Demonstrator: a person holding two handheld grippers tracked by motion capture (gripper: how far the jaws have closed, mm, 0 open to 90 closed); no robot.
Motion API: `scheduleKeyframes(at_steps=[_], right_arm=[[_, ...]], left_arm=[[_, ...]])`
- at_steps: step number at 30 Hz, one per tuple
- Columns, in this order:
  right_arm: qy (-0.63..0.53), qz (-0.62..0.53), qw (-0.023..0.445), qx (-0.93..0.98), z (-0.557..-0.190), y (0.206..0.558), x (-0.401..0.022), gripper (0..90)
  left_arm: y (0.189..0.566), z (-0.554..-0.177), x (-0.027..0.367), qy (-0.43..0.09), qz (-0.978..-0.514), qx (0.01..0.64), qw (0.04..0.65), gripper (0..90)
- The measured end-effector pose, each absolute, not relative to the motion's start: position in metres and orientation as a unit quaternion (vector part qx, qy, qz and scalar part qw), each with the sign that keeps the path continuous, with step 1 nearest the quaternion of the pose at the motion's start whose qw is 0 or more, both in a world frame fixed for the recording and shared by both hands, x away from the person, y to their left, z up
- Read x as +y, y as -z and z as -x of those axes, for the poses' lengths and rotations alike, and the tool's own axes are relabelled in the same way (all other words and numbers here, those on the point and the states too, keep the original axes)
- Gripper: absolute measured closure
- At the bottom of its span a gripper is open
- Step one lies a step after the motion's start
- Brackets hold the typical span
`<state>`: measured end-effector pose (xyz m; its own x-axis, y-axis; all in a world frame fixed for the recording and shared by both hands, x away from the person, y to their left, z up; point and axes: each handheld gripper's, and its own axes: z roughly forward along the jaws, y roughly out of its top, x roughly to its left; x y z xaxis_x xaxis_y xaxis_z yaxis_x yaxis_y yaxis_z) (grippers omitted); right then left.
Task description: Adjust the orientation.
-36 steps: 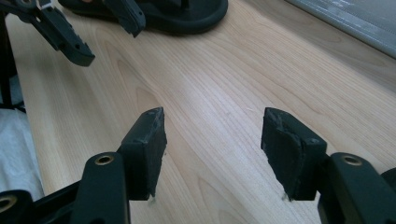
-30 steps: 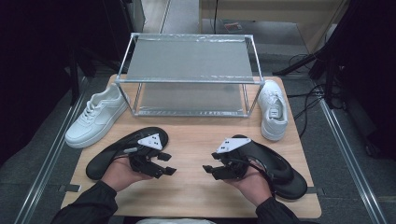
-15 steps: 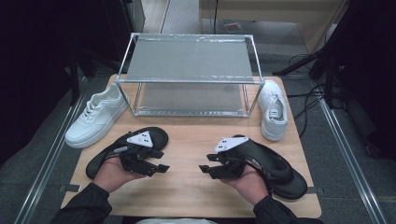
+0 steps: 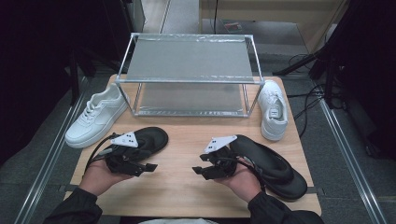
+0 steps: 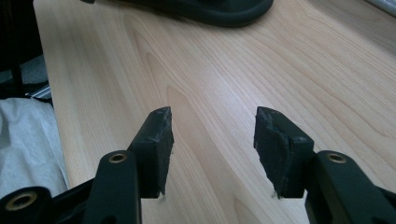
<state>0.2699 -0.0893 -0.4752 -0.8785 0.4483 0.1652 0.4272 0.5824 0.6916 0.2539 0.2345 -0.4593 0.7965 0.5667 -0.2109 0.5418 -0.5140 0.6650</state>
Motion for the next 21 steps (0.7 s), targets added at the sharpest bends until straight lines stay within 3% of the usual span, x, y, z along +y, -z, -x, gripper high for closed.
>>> scheduleKeyframes(at_steps=[21], right_arm=[[-0.383, -0.228, -0.001, 0.895, -0.275, 0.478, -0.075, 47.9]], left_arm=[[0.459, -0.248, 0.299, -0.047, -0.845, 0.373, 0.380, 40.7]])
